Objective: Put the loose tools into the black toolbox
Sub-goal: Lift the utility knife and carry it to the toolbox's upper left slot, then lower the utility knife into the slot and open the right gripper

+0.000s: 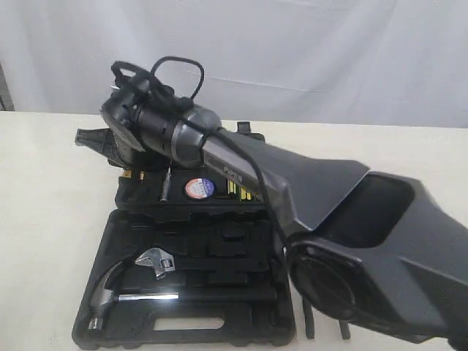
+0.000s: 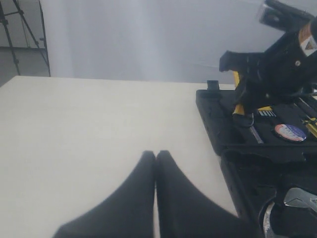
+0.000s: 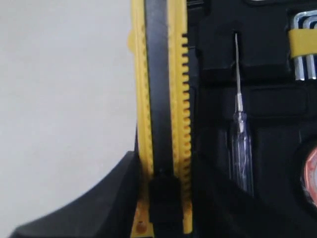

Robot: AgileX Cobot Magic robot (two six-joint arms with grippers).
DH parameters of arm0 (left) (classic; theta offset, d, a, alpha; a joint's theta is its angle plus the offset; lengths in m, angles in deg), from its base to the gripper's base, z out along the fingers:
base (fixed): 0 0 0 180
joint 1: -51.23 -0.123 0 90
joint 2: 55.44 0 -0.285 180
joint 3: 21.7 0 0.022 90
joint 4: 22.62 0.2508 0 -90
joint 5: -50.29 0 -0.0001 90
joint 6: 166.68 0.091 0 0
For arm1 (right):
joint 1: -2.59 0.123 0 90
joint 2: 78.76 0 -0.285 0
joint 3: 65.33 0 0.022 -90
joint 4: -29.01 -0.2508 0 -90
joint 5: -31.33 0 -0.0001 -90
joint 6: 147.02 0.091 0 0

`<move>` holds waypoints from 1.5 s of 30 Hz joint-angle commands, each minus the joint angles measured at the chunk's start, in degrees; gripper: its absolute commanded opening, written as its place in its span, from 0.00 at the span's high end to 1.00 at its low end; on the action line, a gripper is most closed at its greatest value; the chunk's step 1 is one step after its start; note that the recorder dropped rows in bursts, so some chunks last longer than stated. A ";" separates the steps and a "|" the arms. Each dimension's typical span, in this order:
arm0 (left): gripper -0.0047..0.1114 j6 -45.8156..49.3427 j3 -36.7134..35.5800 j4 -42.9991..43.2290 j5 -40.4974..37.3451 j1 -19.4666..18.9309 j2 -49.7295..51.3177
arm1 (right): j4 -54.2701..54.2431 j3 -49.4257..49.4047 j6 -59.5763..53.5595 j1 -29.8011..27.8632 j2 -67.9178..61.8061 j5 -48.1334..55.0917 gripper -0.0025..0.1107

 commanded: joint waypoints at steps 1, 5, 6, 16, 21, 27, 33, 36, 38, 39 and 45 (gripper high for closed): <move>0.96 -0.05 -0.12 -0.14 0.03 0.12 -0.16 | 7.14 4.30 2.31 0.46 -4.22 -0.88 0.98; 0.96 -0.05 -0.12 -0.14 0.03 0.12 -0.16 | 7.21 5.63 2.31 0.46 -5.69 -1.31 0.98; 0.96 -0.05 -0.12 -0.14 0.03 0.12 -0.16 | 7.21 5.63 2.31 0.46 -5.83 -1.42 0.98; 0.96 -0.05 -0.12 -0.14 0.03 0.12 -0.16 | 6.93 5.63 2.31 0.46 -7.05 -2.19 0.98; 0.96 -0.05 -0.12 -0.14 0.03 0.12 -0.16 | 6.93 5.63 1.20 0.46 -7.46 -3.06 0.98; 0.96 -0.05 -0.12 -0.14 0.03 0.12 -0.16 | 6.93 5.63 -0.57 0.46 -7.59 -3.63 0.98; 0.96 -0.05 -0.12 -0.14 0.03 0.12 -0.16 | 6.93 5.63 -2.67 0.46 -7.59 -3.53 0.98; 0.96 -0.05 -0.12 -0.14 0.03 0.12 -0.16 | 6.59 5.63 -2.93 0.46 -7.59 -3.43 0.98; 0.96 -0.05 -0.12 -0.14 0.03 0.12 -0.16 | 5.47 5.63 -3.20 0.46 -7.59 -3.31 0.98; 0.96 -0.05 -0.12 -0.14 0.03 0.12 -0.16 | 4.68 5.63 -3.23 0.46 -7.59 -3.31 0.98; 0.96 -0.05 -0.12 -0.14 0.03 0.12 -0.16 | 3.08 5.63 -4.38 0.46 -7.59 -3.31 0.88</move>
